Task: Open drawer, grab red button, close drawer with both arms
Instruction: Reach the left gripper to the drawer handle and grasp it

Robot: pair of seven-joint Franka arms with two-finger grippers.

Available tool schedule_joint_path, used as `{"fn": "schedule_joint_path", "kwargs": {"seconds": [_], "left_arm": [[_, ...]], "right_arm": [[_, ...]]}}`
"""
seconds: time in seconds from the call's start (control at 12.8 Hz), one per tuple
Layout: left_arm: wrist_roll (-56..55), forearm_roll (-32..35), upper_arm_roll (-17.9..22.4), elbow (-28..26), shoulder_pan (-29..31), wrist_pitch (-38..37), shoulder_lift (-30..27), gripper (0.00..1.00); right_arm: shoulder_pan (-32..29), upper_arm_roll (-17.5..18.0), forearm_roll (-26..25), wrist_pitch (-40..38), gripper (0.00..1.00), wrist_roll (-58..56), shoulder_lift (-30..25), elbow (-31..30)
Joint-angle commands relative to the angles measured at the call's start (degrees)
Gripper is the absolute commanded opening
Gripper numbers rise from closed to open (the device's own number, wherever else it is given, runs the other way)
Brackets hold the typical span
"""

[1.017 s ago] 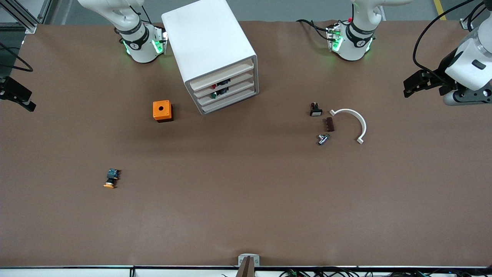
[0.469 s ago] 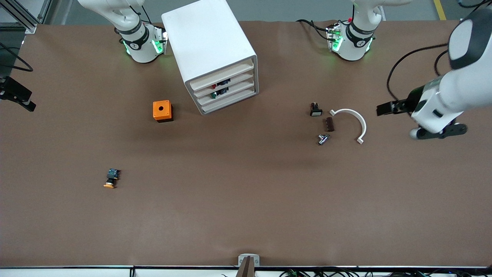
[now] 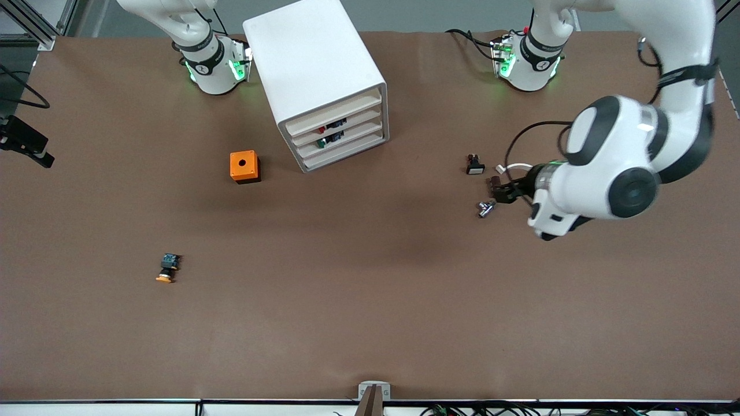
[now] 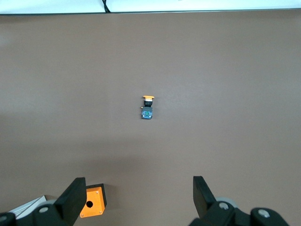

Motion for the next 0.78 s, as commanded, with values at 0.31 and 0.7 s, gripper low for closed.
{"fn": "schedule_joint_path", "kwargs": {"seconds": [0.31, 0.7], "left_arm": [[-33.27, -9.91, 0.20, 10.10, -8.86, 4.34, 17.17, 1.00], [-48.92, -28.64, 0.20, 9.40, -11.77, 5.06, 23.25, 0.99]], "right_arm": [[-0.31, 0.10, -0.29, -0.53, 1.00, 0.52, -0.07, -0.26], [-0.13, 0.01, -0.81, -0.54, 1.00, 0.52, 0.28, -0.70]]}}
